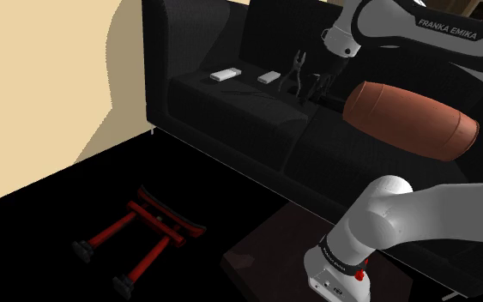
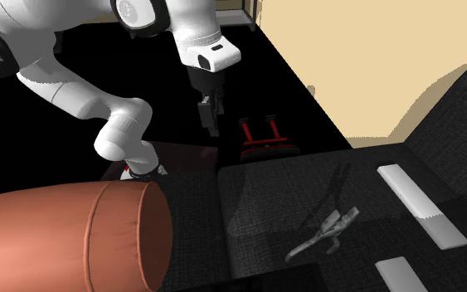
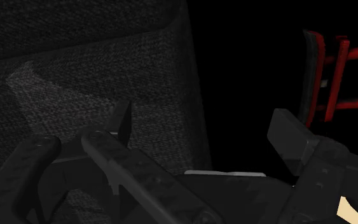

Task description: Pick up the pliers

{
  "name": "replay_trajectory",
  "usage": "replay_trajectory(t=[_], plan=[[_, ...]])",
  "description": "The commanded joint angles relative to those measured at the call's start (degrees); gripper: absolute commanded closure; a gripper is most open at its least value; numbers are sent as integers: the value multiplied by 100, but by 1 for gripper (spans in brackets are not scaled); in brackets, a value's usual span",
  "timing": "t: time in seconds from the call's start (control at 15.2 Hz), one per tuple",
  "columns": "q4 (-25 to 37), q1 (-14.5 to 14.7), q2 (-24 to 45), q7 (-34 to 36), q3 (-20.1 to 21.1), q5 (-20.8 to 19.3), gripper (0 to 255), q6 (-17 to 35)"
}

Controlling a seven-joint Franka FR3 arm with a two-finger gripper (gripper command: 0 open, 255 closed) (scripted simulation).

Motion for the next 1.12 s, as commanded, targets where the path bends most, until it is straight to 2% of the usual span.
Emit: replay_trajectory(t=[0.0, 0.33, 0.59, 0.86, 1.06], plan=[[33, 6, 120, -394, -349, -74, 0, 377], [222, 141, 509, -1339, -1210, -53, 0, 1232], [547, 403, 953, -2163, -1953, 180, 0, 1831], [1032, 849, 1487, -3078, -2788, 648, 0, 2298], [1507, 1324, 1949, -3846, -3516, 1189, 0, 2523]])
